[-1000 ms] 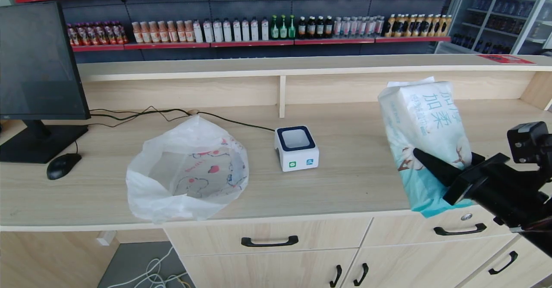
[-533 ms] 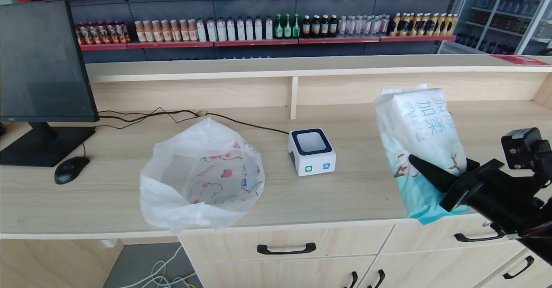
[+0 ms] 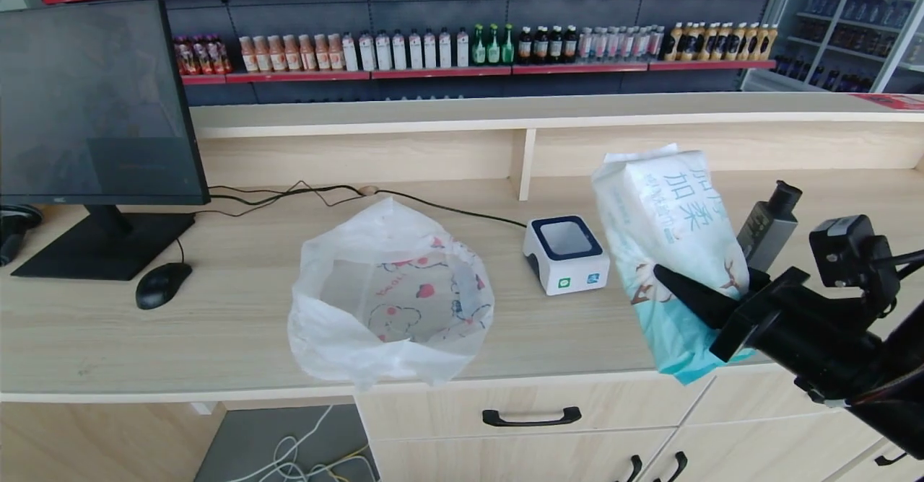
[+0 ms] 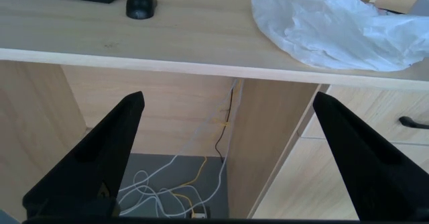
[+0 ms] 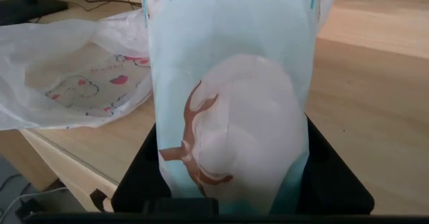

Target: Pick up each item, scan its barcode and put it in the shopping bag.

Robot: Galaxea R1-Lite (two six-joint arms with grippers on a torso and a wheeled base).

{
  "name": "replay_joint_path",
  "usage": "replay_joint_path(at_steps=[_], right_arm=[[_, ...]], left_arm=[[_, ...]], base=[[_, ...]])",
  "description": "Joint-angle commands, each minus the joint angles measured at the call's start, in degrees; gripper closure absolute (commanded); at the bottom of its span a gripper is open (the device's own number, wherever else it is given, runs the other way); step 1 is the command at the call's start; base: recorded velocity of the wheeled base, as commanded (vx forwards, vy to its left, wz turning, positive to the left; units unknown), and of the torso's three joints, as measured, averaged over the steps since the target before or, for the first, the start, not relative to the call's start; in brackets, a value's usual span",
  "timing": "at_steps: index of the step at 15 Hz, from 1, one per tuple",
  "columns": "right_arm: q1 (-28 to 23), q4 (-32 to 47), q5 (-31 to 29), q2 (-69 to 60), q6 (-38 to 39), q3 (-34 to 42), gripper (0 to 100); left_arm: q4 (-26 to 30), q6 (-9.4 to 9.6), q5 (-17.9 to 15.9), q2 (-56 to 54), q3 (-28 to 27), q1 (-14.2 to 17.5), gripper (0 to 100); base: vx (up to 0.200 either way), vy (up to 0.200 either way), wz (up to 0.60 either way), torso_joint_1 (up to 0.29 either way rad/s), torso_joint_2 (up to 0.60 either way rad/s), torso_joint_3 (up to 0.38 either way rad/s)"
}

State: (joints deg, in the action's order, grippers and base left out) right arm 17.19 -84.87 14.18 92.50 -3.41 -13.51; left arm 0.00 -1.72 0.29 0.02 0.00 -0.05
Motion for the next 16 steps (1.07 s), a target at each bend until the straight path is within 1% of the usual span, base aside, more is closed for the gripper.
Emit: replay_joint_path(at_steps=[1, 5, 11, 16], right_arm=[[0.21, -0.03, 0.06, 3.74, -0.01, -3.46, 100], [0.57, -0.56, -0.03, 9.36, -0.19, -7.50, 100], [0.74, -1.26, -0.20, 12.97, -0.37, -8.20, 100], [3.99, -1.26, -0.20, 15.34, -0.10, -9.08, 100]], left_arm=[[-0.09, 0.05, 0.06, -0.02, 0.00, -0.04, 0], [-0.09, 0.05, 0.06, -0.02, 0.00, -0.04, 0], [-0.09, -0.04, -0.03, -0.02, 0.00, -0.04, 0], [-0.18, 0.05, 0.06, -0.02, 0.00, -0.04, 0]], base=[[0.000, 0.000, 0.00, 0.000, 0.00, 0.000], [0.000, 0.000, 0.00, 0.000, 0.00, 0.000], [0.000, 0.000, 0.00, 0.000, 0.00, 0.000], [0.000, 0.000, 0.00, 0.000, 0.00, 0.000]])
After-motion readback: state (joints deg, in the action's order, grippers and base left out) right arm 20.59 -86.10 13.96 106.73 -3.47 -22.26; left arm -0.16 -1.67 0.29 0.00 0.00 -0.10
